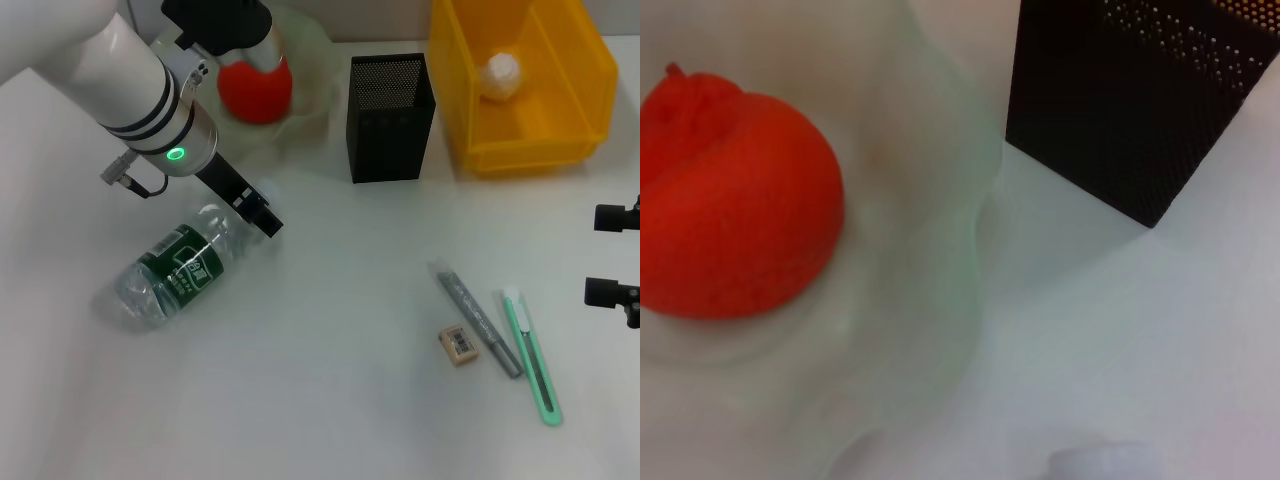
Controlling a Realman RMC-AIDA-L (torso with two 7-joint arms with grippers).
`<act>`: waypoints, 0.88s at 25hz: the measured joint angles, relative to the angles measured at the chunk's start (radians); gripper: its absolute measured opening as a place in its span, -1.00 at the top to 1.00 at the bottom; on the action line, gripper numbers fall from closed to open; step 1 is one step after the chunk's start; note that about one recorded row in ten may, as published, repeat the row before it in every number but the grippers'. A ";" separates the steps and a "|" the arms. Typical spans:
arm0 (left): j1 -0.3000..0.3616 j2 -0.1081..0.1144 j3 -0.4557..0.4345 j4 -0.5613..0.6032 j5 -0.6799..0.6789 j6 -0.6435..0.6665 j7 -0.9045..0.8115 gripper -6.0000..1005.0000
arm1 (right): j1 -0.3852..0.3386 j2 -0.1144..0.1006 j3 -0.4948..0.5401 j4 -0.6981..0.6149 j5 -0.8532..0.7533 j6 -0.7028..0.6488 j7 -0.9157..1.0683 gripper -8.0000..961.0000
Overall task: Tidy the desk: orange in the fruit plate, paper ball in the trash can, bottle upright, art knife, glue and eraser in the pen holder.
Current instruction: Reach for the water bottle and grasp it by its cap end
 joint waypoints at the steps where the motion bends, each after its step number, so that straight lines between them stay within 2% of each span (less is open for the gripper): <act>1: 0.000 0.000 0.000 -0.003 0.000 -0.003 0.000 -0.45 | 0.001 0.000 -0.001 0.000 0.000 0.003 0.000 -0.75; 12: -0.003 0.000 0.010 -0.008 -0.005 -0.016 0.009 -0.43 | 0.013 0.001 -0.004 0.017 -0.002 0.016 -0.001 -0.75; 16: -0.004 0.000 0.060 -0.011 -0.007 -0.027 0.012 -0.43 | 0.014 0.001 0.000 0.021 -0.002 0.018 -0.001 -0.75; 22: 0.004 0.000 0.080 -0.001 -0.007 -0.044 0.013 -0.42 | 0.014 0.001 -0.001 0.038 -0.002 0.041 -0.001 -0.75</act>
